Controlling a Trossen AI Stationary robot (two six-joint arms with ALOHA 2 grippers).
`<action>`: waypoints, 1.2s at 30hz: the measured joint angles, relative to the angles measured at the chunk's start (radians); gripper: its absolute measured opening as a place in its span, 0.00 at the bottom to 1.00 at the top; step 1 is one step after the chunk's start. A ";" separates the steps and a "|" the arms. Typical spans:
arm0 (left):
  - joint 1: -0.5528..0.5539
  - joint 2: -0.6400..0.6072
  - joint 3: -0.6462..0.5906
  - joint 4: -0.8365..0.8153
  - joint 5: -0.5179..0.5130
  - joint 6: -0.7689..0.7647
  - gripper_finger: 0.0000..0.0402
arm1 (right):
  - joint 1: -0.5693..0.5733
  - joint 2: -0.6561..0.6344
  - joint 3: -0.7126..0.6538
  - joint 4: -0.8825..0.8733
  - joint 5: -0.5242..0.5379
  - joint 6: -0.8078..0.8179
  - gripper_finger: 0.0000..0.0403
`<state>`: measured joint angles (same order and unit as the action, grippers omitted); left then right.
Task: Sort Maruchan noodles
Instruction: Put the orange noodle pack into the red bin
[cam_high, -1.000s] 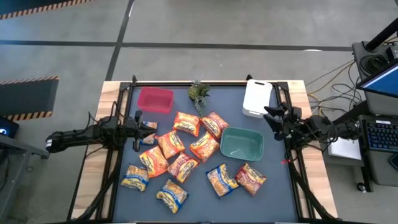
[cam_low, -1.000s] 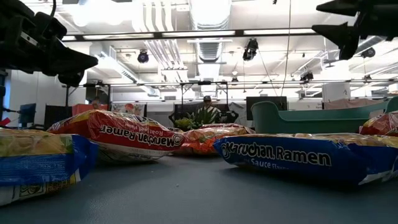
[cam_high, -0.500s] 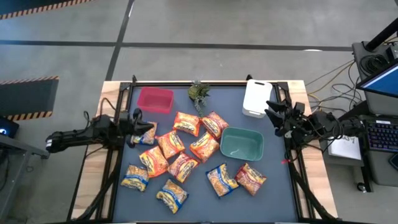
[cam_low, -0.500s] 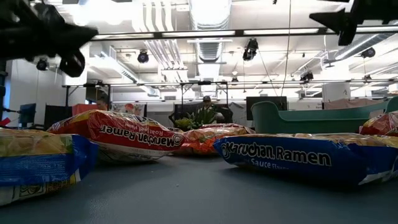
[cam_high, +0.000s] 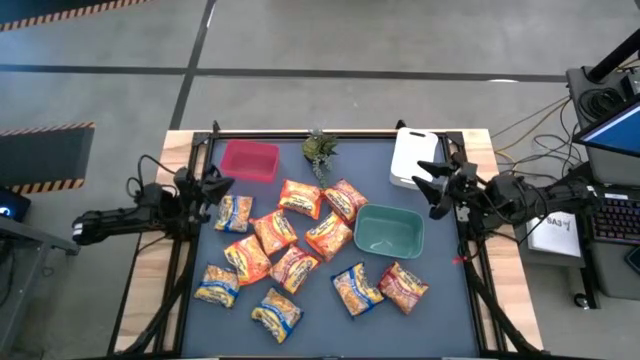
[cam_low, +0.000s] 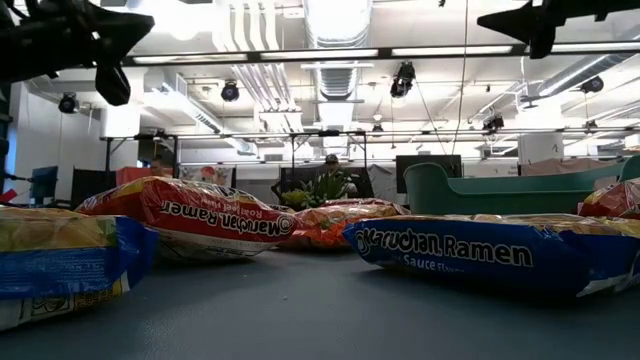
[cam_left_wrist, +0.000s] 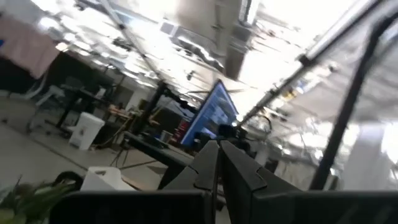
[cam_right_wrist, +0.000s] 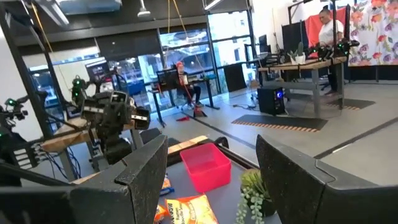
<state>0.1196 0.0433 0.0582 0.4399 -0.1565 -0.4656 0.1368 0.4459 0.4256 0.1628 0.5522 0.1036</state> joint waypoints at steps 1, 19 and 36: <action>0.000 0.011 0.000 0.007 -0.016 -0.027 0.00 | 0.000 0.008 0.006 -0.002 0.000 0.000 0.58; -0.033 0.528 0.252 -0.120 0.015 -0.355 0.00 | 0.000 0.027 0.039 -0.063 0.001 -0.038 0.58; -0.115 1.174 0.942 -1.292 0.016 -0.408 0.00 | 0.000 0.026 0.039 -0.082 0.054 -0.056 0.58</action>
<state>0.0047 1.2171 1.0003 -0.8518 -0.1406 -0.8735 0.1368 0.4721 0.4644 0.0807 0.6063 0.0474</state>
